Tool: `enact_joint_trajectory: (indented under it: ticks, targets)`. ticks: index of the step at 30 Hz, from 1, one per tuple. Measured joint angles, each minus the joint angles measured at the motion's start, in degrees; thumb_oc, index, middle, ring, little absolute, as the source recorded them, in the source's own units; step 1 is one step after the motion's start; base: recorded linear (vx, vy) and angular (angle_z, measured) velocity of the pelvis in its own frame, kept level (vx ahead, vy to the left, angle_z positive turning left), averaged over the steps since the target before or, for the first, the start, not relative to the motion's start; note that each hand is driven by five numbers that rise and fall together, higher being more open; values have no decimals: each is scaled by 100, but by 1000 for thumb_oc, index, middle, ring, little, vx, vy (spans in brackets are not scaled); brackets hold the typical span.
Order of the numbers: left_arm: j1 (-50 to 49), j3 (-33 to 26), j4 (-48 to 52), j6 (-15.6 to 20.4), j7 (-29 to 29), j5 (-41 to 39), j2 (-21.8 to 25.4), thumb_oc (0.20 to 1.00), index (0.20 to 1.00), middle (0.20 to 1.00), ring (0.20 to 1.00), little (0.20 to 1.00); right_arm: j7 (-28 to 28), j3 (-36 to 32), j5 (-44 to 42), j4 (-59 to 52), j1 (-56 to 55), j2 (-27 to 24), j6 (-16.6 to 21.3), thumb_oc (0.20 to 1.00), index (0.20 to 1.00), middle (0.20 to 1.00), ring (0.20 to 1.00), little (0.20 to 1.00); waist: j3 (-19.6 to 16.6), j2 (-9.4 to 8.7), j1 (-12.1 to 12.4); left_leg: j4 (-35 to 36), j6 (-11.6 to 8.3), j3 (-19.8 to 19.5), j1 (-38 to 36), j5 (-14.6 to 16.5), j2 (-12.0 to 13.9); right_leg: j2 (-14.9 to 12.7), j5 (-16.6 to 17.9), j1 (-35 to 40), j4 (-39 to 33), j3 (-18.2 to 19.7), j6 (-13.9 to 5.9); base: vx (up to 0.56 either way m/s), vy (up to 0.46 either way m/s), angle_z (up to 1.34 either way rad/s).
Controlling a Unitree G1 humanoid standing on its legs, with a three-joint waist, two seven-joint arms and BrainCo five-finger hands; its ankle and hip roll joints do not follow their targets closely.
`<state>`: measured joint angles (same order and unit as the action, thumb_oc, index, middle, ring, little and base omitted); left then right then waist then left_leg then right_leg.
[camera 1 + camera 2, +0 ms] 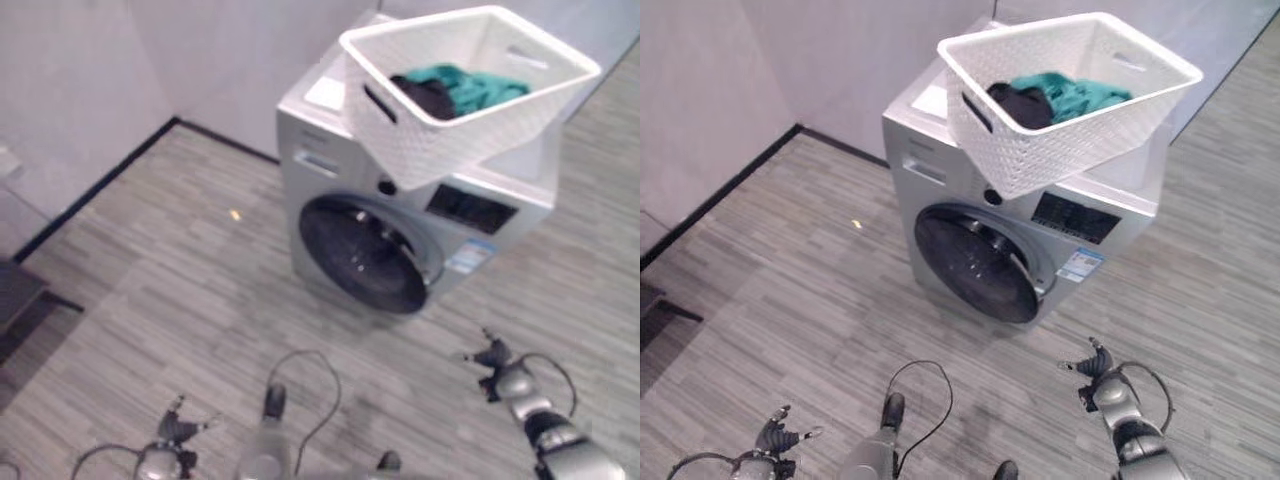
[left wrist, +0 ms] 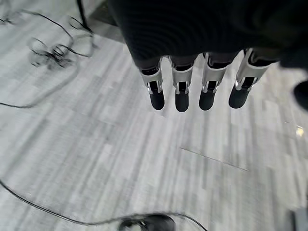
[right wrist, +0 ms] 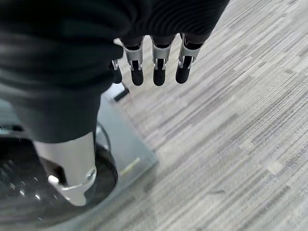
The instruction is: Grab the laundry basket,head to the washer,open it,put in the laundry and shut it.
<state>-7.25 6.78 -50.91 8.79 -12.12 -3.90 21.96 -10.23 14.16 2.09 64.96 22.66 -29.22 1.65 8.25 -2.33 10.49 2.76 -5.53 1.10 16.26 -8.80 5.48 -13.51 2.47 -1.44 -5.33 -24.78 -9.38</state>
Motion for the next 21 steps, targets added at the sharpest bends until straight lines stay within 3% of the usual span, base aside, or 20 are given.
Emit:
enact_joint_trajectory:
  ticks: [2,6,12,21]
  targets:
    - [30,21,188,33,0,-87,12,1000,1000,1000,1000,1000,-4,34,-4,183,485,-15,7,1000,1000,1000,1000,1000,233,117,69,0,12,-2,155,-81,-12,-9,68,-149,2,9,-16,-45,24,2]
    - [101,50,233,115,-3,-199,43,1000,1000,1000,1000,1000,-43,70,-45,225,808,-22,13,1000,1000,1000,1000,1000,367,181,204,4,26,9,183,-100,-112,-91,100,-174,10,-9,-67,-42,50,3]
    - [269,226,643,232,-10,-415,84,1000,1000,1000,1000,1000,-244,204,-98,584,2027,-385,10,1000,1000,1000,1000,1000,758,354,225,2,59,36,383,-114,-185,-181,138,-375,40,8,-84,2,42,2]
    - [553,390,845,359,-15,-542,72,1000,1000,1000,1000,1000,-442,415,-82,676,2436,-576,50,1000,1000,1000,1000,1000,806,401,266,3,70,15,513,-106,-250,-240,134,-476,38,-8,-81,38,0,3]
